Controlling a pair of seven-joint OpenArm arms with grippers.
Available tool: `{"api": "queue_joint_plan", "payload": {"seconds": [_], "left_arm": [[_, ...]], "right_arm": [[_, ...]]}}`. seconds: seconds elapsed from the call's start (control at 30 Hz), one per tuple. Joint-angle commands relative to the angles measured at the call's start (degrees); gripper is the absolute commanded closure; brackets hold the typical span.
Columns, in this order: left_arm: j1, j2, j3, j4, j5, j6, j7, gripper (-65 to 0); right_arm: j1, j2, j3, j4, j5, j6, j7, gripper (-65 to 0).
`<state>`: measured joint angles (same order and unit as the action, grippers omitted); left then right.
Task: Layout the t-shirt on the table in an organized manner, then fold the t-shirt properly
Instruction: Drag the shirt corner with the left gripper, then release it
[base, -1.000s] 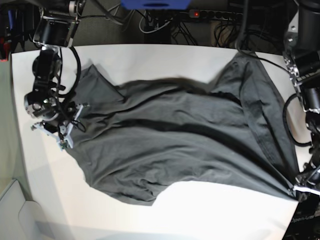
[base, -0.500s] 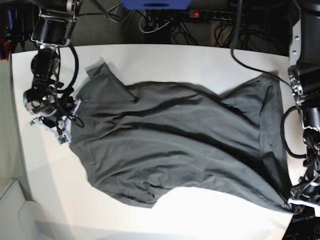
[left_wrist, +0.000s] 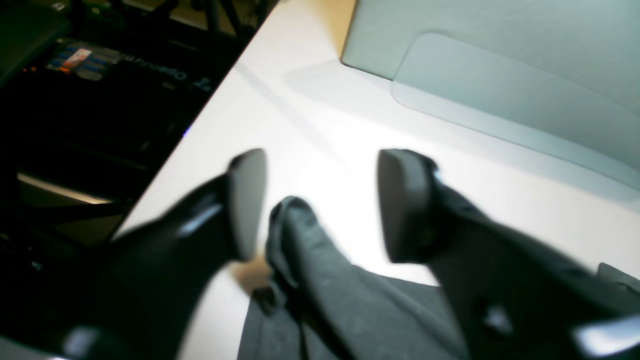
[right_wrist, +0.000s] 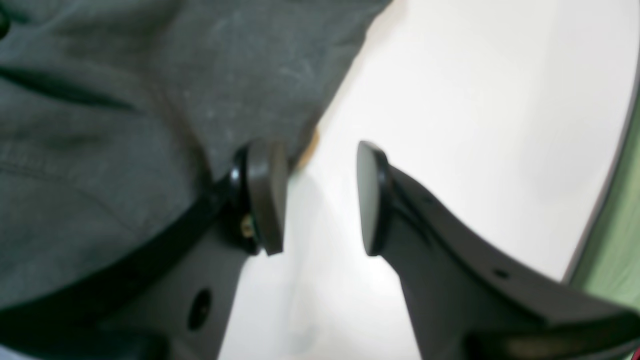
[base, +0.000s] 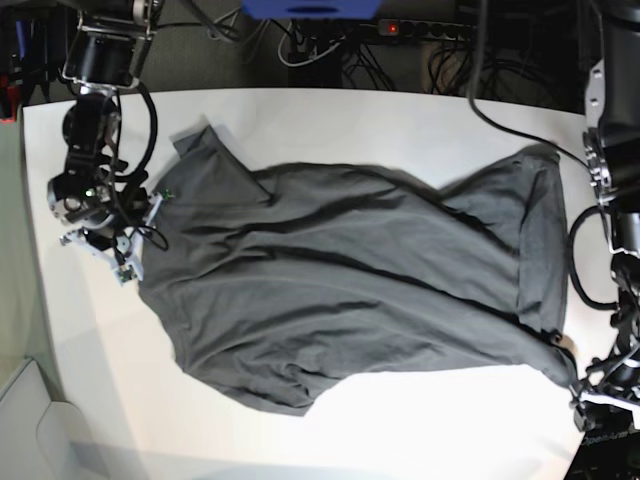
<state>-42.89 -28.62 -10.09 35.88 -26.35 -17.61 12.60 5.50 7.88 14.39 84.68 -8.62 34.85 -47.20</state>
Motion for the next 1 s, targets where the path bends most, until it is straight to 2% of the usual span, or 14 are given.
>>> {"api": "queue_joint_plan", "payload": {"seconds": [0.0, 0.1, 0.2, 0.37, 0.5, 0.57, 0.83, 0.97], "left_arm": [[-2.2, -1.0, -0.3, 0.9, -0.5, -0.3, -1.9, -48.3], [-1.9, -1.0, -0.4, 1.5, -0.9, -0.3, -1.4, -59.8], [1.7, -0.7, -0.4, 4.0, -2.6, -0.4, -1.3, -64.9], [14.0, -0.5, -0.3, 13.2, -10.7, -0.4, -1.1, -65.0], [23.2, -1.0, -1.4, 20.3, -16.2, -0.4, 4.5, -65.0], [28.1, -1.0, -4.8, 23.7, -18.4, -0.4, 7.8, -65.0], [44.4, 1.8, -19.8, 40.8, -18.7, -0.4, 17.9, -65.0], [50.2, 4.3, -24.3, 48.7, -18.6, -0.4, 22.1, -65.0]], "right_arm": [[1.0, 0.5, 0.1, 0.9, 0.2, -0.1, 0.8, -20.5], [1.0, 0.5, 0.1, 1.0, 0.2, -0.1, 0.8, -20.5], [1.0, 0.4, 0.1, 1.0, 0.2, -0.1, 0.8, -20.5], [1.1, 0.5, 0.0, 1.0, 0.2, -0.1, 0.8, -20.6], [1.1, 0.7, 0.1, 1.1, 0.2, -0.1, 0.9, -20.6], [1.0, 1.3, 0.2, 2.4, 0.2, -0.1, 0.8, -20.7], [-4.9, 1.1, 0.2, 11.8, 0.2, -0.1, 2.6, -20.6], [-9.8, 0.9, 0.2, 18.0, 0.3, -0.1, 2.6, -20.7]]}}
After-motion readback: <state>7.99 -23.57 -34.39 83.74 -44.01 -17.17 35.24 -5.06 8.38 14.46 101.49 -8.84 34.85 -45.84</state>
